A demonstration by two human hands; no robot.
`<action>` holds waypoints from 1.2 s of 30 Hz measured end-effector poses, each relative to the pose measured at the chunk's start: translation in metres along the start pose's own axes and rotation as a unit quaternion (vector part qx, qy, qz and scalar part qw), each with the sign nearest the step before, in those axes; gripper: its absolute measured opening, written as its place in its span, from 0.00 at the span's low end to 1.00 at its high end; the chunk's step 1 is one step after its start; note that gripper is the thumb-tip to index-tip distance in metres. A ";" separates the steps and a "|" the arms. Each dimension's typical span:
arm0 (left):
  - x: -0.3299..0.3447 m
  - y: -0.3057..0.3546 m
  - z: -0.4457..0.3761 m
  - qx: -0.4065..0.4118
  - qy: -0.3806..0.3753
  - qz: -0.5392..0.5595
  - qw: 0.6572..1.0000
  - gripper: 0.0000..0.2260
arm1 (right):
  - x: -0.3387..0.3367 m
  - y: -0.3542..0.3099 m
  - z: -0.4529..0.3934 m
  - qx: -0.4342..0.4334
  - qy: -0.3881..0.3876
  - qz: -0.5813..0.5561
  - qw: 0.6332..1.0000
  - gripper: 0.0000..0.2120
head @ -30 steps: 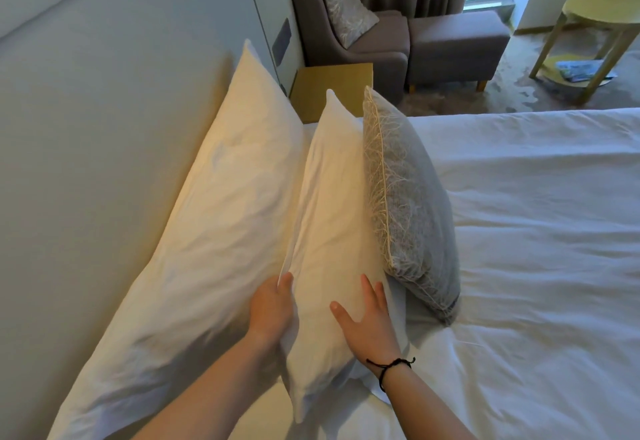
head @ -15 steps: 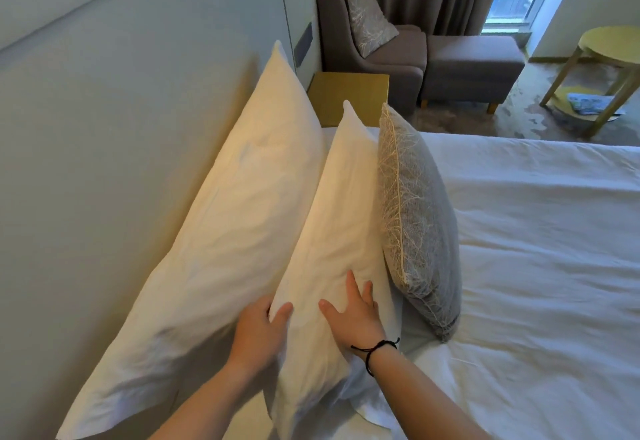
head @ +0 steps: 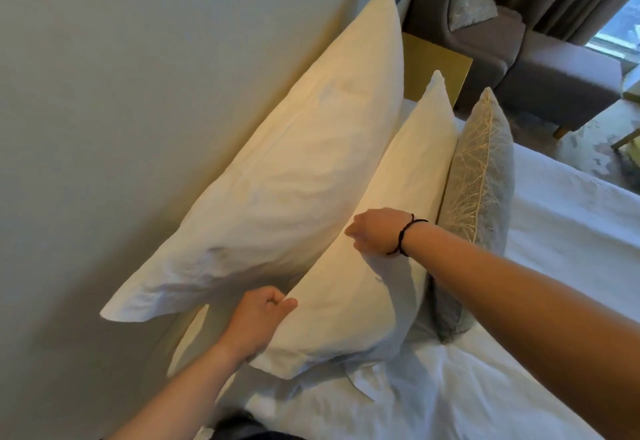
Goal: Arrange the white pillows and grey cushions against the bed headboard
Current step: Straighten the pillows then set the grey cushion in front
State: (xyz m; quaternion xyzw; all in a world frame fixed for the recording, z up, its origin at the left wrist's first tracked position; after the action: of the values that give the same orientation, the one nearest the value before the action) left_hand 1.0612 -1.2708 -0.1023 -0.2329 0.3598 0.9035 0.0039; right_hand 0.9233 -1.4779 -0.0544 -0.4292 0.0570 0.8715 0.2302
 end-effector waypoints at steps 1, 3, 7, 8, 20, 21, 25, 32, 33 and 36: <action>-0.004 -0.002 -0.002 0.003 0.012 -0.007 1.000 0.16 | 0.001 0.001 -0.004 -0.013 0.000 0.012 1.000 0.15; -0.008 -0.004 -0.006 0.012 0.033 -0.032 0.999 0.16 | 0.009 0.003 -0.010 -0.030 -0.016 0.052 0.998 0.20; -0.001 -0.009 -0.008 0.009 0.025 -0.117 0.993 0.14 | 0.022 0.011 -0.022 -0.010 -0.051 0.067 0.996 0.24; 0.003 -0.009 -0.007 0.006 0.019 -0.145 0.989 0.14 | 0.023 0.011 -0.023 -0.008 -0.061 0.060 0.996 0.24; 0.076 0.115 -0.004 0.178 -0.003 -0.215 0.960 0.11 | -0.028 0.105 -0.014 0.009 -0.061 0.063 0.996 0.20; 0.080 0.121 -0.007 0.173 0.001 -0.222 0.960 0.08 | -0.034 0.118 -0.016 0.015 -0.062 0.082 0.995 0.20; 0.087 0.139 -0.023 0.147 0.016 -0.219 0.964 0.08 | -0.063 0.169 -0.031 0.054 -0.030 0.176 0.983 0.17; 0.089 0.167 -0.028 0.231 0.108 -0.197 0.947 0.10 | -0.075 0.255 -0.055 0.134 -0.045 0.116 0.983 0.22; 0.090 0.172 -0.025 0.245 0.113 -0.193 0.943 0.10 | -0.079 0.258 -0.058 0.128 -0.037 0.133 0.982 0.20; 0.080 0.189 -0.019 0.299 0.156 -0.162 0.927 0.11 | -0.094 0.260 -0.062 0.103 -0.005 0.189 0.977 0.06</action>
State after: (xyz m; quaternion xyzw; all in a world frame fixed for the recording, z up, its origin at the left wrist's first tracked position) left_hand 0.9647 -1.4355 -0.0257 -0.4140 0.5662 0.6937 0.1638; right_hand 0.9000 -1.7600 -0.0460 -0.3803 0.2255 0.8909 0.1045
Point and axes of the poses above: each hand's wrist, its own z-axis away from the middle knuckle, its own x-axis out of the palm, y = z × x, the point moved 10 cm from there along -z, towards the middle knuckle, and after that the axes turned 10 degrees about -x, right-handed, at the moved point
